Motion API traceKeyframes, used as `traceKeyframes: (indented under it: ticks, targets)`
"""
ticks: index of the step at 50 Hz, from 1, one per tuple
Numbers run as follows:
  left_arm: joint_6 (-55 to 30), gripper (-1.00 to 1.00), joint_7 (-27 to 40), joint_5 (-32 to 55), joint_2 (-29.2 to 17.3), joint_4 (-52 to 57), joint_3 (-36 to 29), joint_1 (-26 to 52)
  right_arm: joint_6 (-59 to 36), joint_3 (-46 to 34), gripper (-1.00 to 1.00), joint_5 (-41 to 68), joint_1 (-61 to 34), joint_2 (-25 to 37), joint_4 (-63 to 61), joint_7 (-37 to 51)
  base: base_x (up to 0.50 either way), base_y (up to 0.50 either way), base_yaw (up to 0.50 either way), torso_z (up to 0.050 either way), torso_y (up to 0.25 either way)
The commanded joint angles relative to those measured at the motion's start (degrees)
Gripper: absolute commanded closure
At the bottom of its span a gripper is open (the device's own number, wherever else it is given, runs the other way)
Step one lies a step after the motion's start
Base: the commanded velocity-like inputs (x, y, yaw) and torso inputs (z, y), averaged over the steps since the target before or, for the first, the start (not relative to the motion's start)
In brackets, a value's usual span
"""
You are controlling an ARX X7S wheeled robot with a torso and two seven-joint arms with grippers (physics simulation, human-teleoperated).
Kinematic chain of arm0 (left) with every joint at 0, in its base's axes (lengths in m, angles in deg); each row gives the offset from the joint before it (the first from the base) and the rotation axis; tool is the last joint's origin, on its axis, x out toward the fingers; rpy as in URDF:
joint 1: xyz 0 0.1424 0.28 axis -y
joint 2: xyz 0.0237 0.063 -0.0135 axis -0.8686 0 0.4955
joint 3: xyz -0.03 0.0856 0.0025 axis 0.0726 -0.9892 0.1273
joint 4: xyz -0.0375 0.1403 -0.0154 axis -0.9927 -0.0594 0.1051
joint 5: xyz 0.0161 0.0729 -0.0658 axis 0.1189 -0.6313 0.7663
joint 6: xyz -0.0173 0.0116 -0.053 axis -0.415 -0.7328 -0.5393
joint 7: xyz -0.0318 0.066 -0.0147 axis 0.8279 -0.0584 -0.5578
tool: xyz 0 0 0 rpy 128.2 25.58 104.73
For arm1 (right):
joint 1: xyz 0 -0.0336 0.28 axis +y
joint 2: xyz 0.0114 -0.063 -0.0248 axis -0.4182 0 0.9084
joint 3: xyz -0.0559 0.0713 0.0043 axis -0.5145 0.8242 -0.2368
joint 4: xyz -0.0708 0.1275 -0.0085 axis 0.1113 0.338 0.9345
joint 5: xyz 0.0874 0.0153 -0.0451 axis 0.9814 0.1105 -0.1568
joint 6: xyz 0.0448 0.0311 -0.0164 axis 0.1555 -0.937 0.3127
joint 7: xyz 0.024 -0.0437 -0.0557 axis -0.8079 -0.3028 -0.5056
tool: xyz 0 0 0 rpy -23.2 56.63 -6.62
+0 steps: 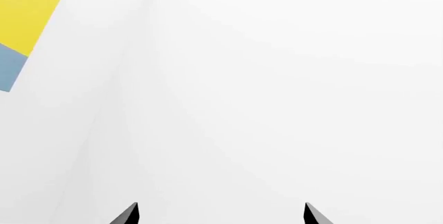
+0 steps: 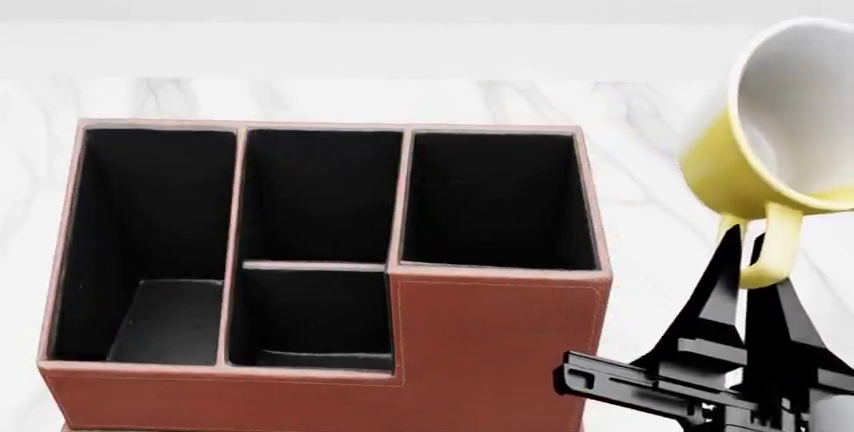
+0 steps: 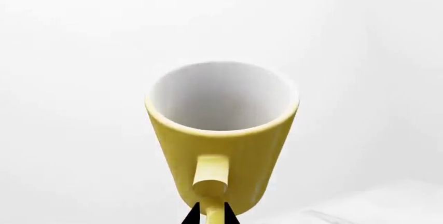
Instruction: Pick up the yellow and white mug and place it to the right of the caddy.
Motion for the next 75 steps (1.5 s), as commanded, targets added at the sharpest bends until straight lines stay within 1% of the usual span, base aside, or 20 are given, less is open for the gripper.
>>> traceKeyframes:
  ticks: [1, 4, 12, 17, 25, 38, 66, 75]
  targets:
    - [0.0, -1.00, -0.1, -0.1, 0.0, 0.0, 0.0, 0.0, -0.8, -0.4, 1.00, 2.1, 0.9, 0.0, 4.2, -1.1, 0.00, 0.00, 0.00, 0.000, 0.000]
    - [0.1, -1.00, 0.0, -0.6, 0.0, 0.0, -0.6, 0.0, -0.8, -0.5, 1.00, 3.0, 1.3, -0.4, 5.7, -1.5, 0.00, 0.00, 0.00, 0.000, 0.000]
    - [0.3, -1.00, 0.3, -1.5, 0.0, 0.0, -1.5, 0.0, -6.3, -1.3, 1.00, 5.2, 0.3, -0.2, 6.4, -0.4, 0.00, 0.00, 0.00, 0.000, 0.001]
    - [0.3, -1.00, 0.5, -1.9, 0.0, 0.0, -1.9, 0.0, -6.6, -1.4, 1.00, 6.0, 0.4, -0.9, 7.9, -1.3, 0.00, 0.00, 0.00, 0.000, 0.000]
    - [0.5, -1.00, 0.8, -2.6, 0.0, 0.0, -2.7, 0.0, -5.5, -1.6, 1.00, 8.5, 1.5, -2.5, 12.3, -4.0, 0.00, 0.00, 0.00, 0.000, 0.000]
    - [0.5, -1.00, 0.9, -3.0, 0.0, 0.0, -3.1, 0.0, -4.3, -1.7, 1.00, 9.8, 2.7, -3.4, 15.0, -6.0, 0.00, 0.00, 0.00, 0.000, 0.001]
    - [0.3, -1.00, 0.2, -1.4, 0.0, 0.0, -1.3, 0.0, -2.9, -2.1, 1.00, 12.8, 4.8, -6.6, 21.4, -11.5, 0.00, 0.00, 0.00, 0.000, 0.000]
    - [0.3, -1.00, 0.3, -1.8, 0.0, 0.0, -1.8, 0.0, -1.6, -2.0, 1.00, 14.6, 6.1, -8.6, 25.9, -14.3, 0.00, 0.00, 0.00, 0.000, 0.001]
